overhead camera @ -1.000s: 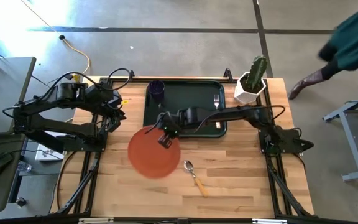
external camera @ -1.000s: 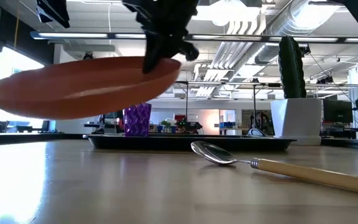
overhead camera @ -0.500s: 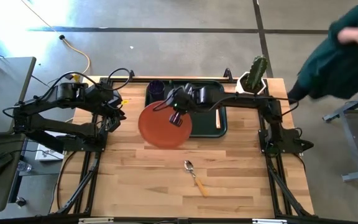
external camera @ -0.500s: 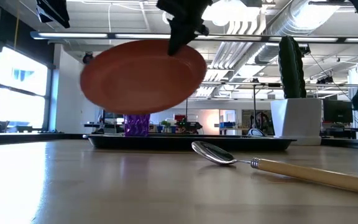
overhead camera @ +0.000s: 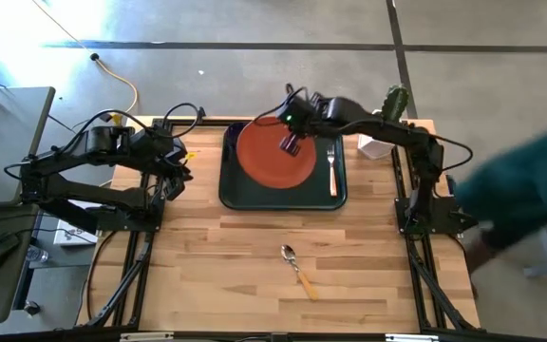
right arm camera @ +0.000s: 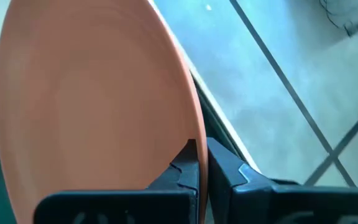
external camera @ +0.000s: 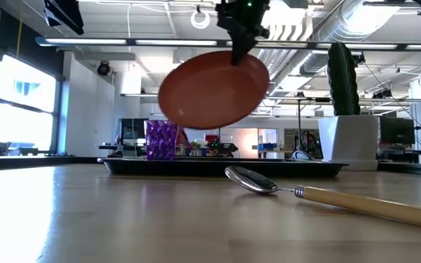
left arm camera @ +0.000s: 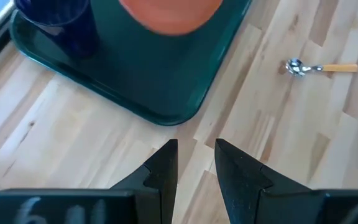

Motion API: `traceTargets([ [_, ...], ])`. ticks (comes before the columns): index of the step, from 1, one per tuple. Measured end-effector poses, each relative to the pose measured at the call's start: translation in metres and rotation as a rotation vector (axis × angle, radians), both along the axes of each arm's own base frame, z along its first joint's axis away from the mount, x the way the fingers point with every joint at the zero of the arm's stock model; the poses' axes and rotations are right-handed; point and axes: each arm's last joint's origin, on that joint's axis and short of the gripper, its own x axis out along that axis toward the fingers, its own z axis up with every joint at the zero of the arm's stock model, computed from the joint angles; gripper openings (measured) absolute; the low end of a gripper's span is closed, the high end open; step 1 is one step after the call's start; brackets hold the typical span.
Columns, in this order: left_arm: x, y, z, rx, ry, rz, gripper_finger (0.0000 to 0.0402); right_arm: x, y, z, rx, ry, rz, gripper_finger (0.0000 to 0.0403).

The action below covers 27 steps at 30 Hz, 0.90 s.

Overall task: Pick and place plate/cup/fork/spoon on tray
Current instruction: Put the orange plate on the serving tray

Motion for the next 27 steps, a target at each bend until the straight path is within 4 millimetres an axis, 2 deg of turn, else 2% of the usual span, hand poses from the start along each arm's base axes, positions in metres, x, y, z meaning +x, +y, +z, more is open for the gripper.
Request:
traceTargets([
  [8, 0.0, 0.001, 0.0, 0.026, 0.004, 0.02, 0.0094, -0.044, -0.036, 0.024, 0.019, -0.014, -0.117, 0.0],
  [13, 0.0, 0.001, 0.0, 0.0, -0.003, 0.062, 0.0094, -0.063, -0.054, 0.024, 0.093, -0.001, -0.178, 0.0],
  [21, 0.001, 0.001, 0.0, -0.002, -0.012, 0.068, 0.0094, -0.079, -0.076, 0.022, 0.206, -0.029, -0.211, 0.0],
  [27, 0.002, 0.002, 0.001, -0.005, -0.025, 0.092, 0.0094, -0.086, -0.082, 0.02, 0.269, -0.021, -0.215, 0.0],
])
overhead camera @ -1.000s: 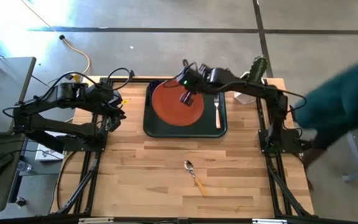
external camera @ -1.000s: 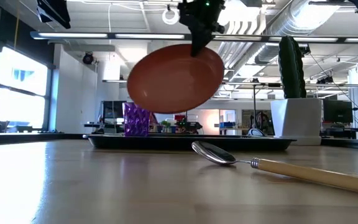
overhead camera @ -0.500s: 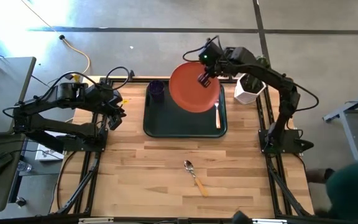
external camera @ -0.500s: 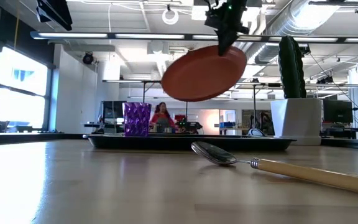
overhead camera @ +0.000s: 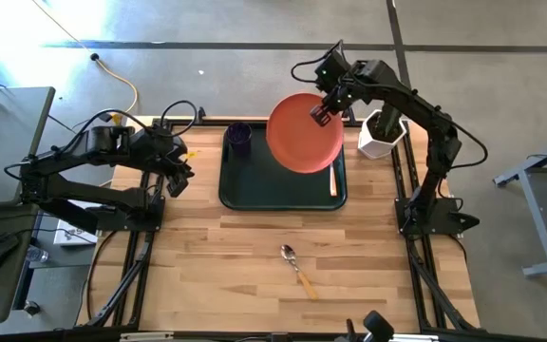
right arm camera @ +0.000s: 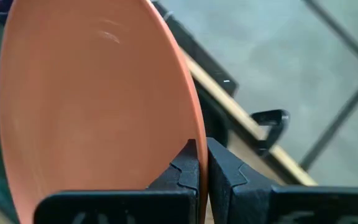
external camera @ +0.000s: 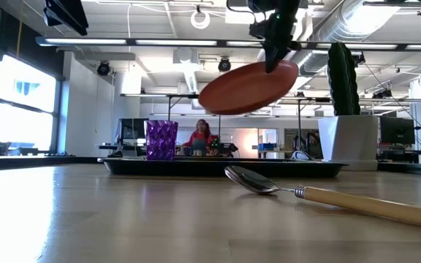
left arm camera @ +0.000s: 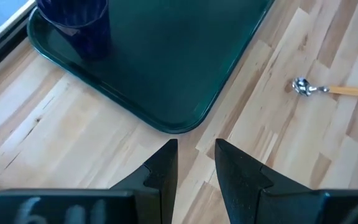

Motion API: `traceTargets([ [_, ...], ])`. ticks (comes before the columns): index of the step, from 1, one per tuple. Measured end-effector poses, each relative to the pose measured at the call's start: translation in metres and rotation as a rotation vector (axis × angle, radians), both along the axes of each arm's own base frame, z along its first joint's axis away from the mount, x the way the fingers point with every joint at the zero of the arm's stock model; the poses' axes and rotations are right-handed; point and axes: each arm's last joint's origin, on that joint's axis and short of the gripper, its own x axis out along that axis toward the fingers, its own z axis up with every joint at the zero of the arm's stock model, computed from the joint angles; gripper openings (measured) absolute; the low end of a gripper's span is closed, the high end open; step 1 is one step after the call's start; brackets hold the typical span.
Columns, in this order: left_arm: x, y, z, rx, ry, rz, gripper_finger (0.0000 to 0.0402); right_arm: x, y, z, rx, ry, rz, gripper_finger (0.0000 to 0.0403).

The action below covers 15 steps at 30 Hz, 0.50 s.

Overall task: Pick and place plate/cup/fork/spoon on tray
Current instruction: Put the orange plate on the serving tray

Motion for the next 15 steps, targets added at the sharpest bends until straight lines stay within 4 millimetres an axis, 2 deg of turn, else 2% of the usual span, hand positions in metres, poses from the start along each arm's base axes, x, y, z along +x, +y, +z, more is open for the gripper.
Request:
traceTargets([
  [3, 0.0, 0.001, 0.0, 0.019, 0.004, 0.015, 0.0094, 0.003, 0.002, -0.003, 0.03, -0.017, 0.023, 0.0],
  [8, 0.0, 0.001, 0.0, 0.021, 0.003, 0.026, 0.0094, 0.0, 0.012, -0.033, 0.061, 0.012, 0.024, 0.0],
  [12, 0.0, 0.001, 0.0, 0.017, 0.002, 0.032, 0.0094, -0.005, 0.02, -0.041, 0.054, -0.182, 0.034, 0.0],
  [15, 0.0, 0.001, 0.0, 0.017, 0.002, 0.032, 0.0094, -0.012, 0.024, -0.052, 0.08, -0.261, 0.02, 0.0],
])
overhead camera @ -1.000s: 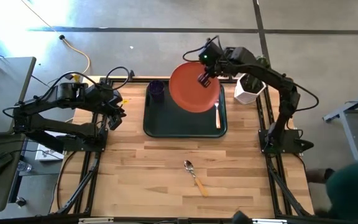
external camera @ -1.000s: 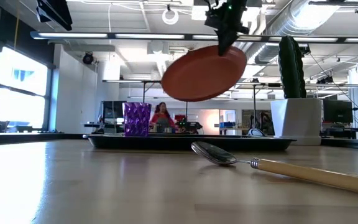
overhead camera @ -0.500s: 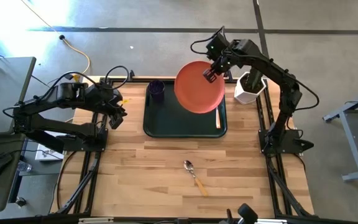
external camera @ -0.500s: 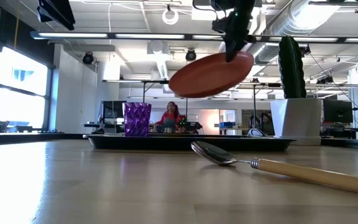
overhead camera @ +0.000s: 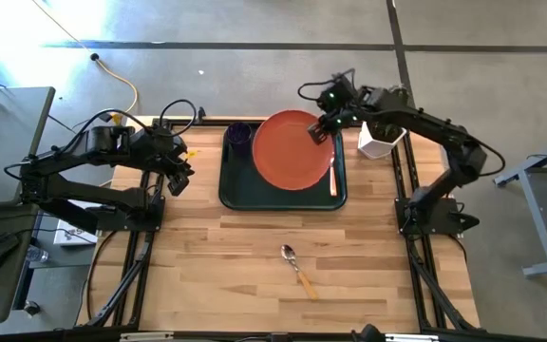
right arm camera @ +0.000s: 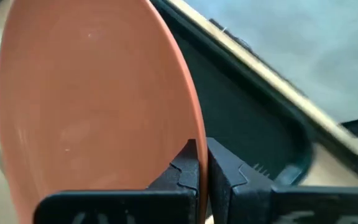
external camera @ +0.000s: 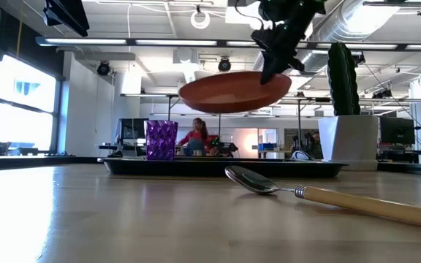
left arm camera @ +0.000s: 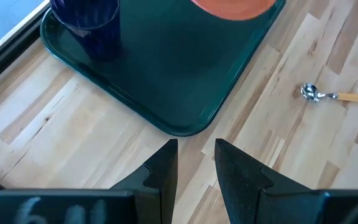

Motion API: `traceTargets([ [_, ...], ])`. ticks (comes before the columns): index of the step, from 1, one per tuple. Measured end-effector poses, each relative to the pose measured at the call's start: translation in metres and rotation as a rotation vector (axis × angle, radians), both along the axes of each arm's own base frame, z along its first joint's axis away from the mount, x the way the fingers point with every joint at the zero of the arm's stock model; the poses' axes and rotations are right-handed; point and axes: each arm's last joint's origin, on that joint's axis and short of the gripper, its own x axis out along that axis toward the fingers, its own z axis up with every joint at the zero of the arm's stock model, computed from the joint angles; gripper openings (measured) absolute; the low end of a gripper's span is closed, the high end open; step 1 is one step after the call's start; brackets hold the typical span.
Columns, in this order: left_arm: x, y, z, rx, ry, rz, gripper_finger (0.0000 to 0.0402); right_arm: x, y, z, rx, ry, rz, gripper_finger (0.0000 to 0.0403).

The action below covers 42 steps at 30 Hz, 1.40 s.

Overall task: Pick and place plate/cup/fork/spoon on tray
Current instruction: Put the orange plate on the serving tray

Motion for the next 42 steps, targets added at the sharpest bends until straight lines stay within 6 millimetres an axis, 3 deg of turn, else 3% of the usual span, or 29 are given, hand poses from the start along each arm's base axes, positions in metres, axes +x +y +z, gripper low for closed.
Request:
traceTargets([
  [14, 0.0, 0.0, 0.0, 0.012, 0.003, 0.004, 0.0094, -0.013, 0.008, -0.088, 0.15, -0.18, -0.234, 0.0],
  [22, 0.001, 0.001, 0.001, 0.059, 0.006, -0.023, 0.0094, -0.018, 0.016, -0.121, 0.263, -0.239, -0.387, 0.0],
  [28, 0.007, 0.005, 0.007, 0.145, -0.066, 0.031, 0.0094, -0.019, 0.03, -0.139, 0.338, -0.255, -0.481, 0.0],
  [42, 0.021, 0.011, 0.025, 0.408, -0.22, -0.004, 0.0094, -0.01, 0.064, -0.157, 0.386, -0.273, -0.673, 0.0],
])
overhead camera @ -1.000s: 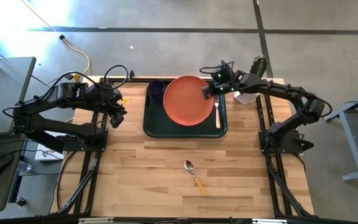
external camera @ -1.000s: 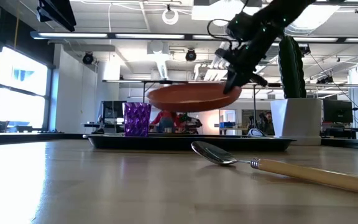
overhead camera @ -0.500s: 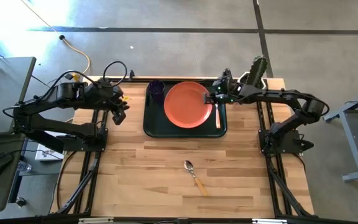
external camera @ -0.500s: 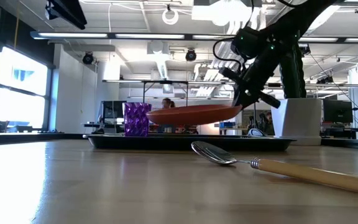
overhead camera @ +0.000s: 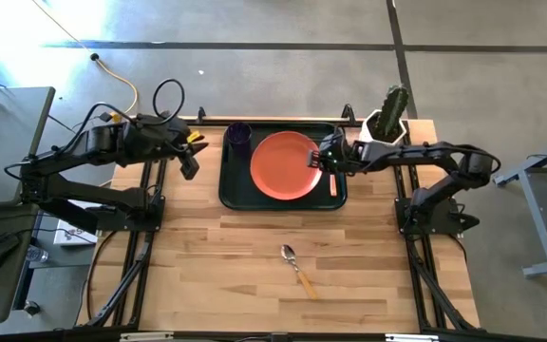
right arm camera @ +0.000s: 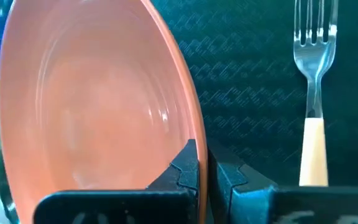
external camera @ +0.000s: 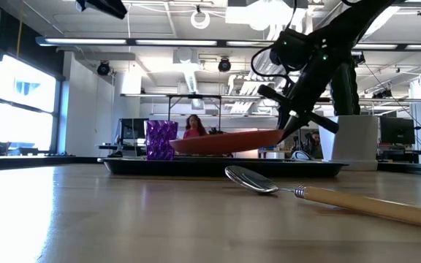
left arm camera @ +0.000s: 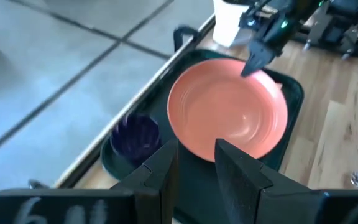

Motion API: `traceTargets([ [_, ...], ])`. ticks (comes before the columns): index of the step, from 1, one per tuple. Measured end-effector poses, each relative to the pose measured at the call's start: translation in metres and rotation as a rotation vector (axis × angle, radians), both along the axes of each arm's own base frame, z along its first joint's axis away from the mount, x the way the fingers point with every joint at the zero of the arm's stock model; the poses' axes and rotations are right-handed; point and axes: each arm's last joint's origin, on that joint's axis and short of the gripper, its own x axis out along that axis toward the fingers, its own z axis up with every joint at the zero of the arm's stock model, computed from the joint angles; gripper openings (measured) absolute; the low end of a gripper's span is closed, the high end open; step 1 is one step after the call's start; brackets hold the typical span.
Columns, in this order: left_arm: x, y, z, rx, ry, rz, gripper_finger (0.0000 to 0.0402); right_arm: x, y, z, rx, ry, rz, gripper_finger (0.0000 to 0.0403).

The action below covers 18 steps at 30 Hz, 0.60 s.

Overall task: Pick and place plate/cup/fork/spoon on tray
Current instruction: Put the orange plate on the serving tray

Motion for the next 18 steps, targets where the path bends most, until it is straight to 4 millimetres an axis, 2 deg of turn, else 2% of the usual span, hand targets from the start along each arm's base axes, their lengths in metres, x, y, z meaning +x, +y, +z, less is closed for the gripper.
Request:
traceTargets([
  [7, 0.002, 0.001, 0.003, 0.068, 0.0, -0.043, 0.0094, 0.011, 0.009, -0.009, 0.0, -0.025, -0.08, 0.0],
  [11, 0.002, 0.001, 0.003, 0.068, 0.0, -0.046, 0.0094, 0.018, 0.016, -0.021, 0.023, -0.021, -0.122, 0.0],
  [18, 0.002, 0.0, 0.003, 0.076, 0.007, -0.053, 0.0094, 0.026, 0.022, -0.03, 0.033, -0.046, -0.194, 0.0],
])
